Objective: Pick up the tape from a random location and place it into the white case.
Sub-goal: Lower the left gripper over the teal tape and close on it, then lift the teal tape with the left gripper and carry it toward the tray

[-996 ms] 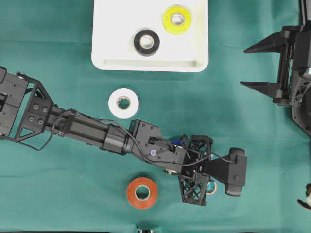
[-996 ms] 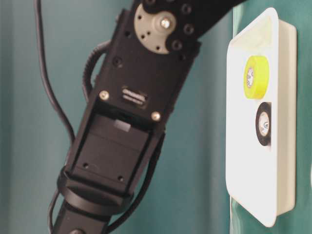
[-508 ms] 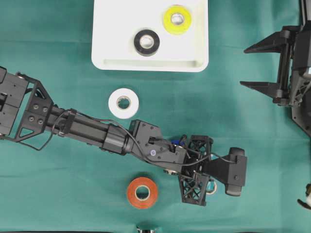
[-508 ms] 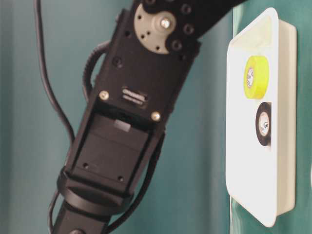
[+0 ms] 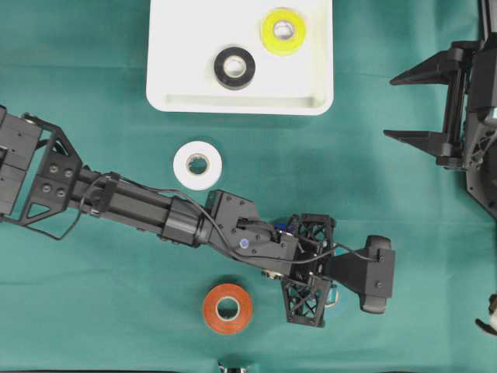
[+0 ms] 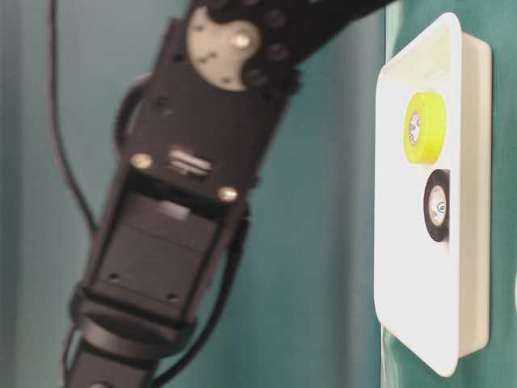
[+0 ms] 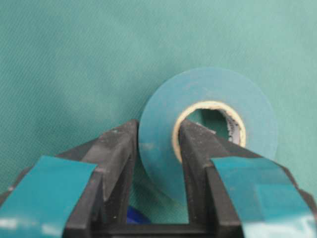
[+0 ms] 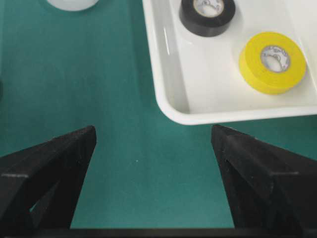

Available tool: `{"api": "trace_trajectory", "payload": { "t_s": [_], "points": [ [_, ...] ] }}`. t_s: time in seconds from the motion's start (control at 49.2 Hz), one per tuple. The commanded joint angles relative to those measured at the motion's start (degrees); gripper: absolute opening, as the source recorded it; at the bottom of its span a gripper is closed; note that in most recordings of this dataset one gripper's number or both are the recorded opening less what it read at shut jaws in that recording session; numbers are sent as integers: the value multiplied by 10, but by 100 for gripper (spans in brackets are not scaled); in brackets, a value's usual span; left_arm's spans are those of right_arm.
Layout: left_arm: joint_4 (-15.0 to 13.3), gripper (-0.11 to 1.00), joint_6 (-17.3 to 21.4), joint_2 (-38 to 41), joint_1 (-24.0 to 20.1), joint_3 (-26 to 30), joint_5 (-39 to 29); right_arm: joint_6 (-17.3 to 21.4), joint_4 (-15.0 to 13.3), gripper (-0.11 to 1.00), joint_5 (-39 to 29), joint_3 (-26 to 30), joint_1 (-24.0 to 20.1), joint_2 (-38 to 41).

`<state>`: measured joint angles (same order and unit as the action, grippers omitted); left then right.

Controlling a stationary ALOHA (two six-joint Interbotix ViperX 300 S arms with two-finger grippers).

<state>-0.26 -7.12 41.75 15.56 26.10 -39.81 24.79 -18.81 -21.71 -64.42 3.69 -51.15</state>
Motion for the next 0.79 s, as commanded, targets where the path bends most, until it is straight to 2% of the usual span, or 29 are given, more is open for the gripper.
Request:
{"api": "trace_trajectory", "payload": {
  "t_s": [0.0,0.488,0.773],
  "points": [
    [2,22,0,-52,-4,10,-8,1,-1,89,3,9,1,4],
    [7,22,5,-190,-16,-8,-73,1,-2,89,1,9,1,3],
    [7,22,6,-228,-21,-7,-99,0,-2,89,1,10,1,3]
  ]
}}
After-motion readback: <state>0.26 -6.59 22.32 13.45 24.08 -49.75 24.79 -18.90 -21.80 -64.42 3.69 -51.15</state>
